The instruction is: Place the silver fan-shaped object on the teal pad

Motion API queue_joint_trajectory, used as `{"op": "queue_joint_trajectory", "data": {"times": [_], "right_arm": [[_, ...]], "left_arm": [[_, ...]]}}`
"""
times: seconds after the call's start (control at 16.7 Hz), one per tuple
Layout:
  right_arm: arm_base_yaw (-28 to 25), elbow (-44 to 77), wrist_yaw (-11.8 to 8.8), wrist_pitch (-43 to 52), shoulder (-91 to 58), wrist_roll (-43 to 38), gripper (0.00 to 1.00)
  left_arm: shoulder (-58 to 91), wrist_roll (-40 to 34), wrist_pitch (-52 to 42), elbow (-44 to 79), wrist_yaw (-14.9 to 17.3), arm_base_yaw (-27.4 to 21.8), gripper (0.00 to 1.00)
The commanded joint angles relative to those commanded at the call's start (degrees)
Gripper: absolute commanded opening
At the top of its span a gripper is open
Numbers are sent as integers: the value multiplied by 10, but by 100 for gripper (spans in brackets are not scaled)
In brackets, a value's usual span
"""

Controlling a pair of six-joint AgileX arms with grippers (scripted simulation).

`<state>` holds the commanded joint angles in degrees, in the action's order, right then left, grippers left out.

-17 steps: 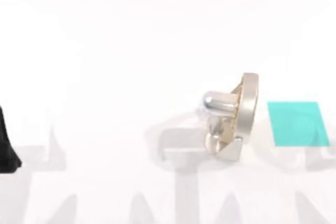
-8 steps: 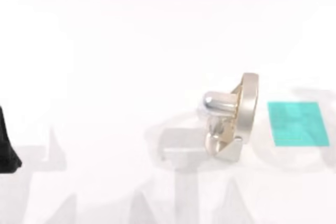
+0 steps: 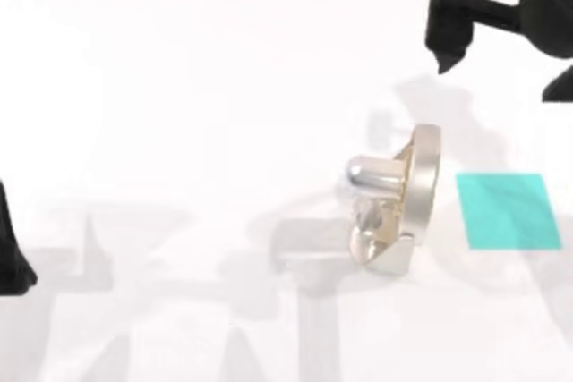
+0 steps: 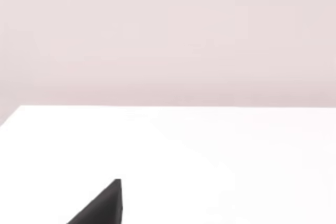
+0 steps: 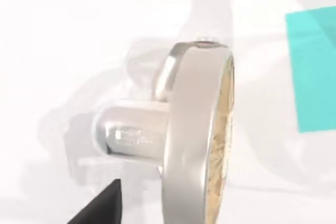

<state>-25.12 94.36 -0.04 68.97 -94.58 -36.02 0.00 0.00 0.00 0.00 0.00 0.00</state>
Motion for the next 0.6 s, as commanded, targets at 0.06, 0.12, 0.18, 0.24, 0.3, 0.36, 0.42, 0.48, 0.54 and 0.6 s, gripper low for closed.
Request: {"op": "queue_joint_trajectory", "data": {"times": [0.06,0.12,0.18,0.24,0.3,0.36,0.42,0.48,0.54,0.6], "right_arm": [[-12,40,0,33,-44,-16,100],[-23,76,0,64,-85,-31,100],[-32,107,1,93,-122,-45,100],[-41,135,1,118,-154,-56,100],[-48,159,1,140,-180,-66,100],[-54,178,1,158,-202,-75,100],[-58,193,1,172,-217,-81,100],[-61,202,2,180,-226,-84,100],[-62,206,2,183,-230,-86,100],[-62,206,2,183,-230,-86,100]], "left_arm": [[0,0,0,0,0,0,100],[0,0,0,0,0,0,100],[0,0,0,0,0,0,100],[0,0,0,0,0,0,100],[0,0,0,0,0,0,100],[0,0,0,0,0,0,100],[0,0,0,0,0,0,100],[0,0,0,0,0,0,100],[0,0,0,0,0,0,100],[0,0,0,0,0,0,100]]}}
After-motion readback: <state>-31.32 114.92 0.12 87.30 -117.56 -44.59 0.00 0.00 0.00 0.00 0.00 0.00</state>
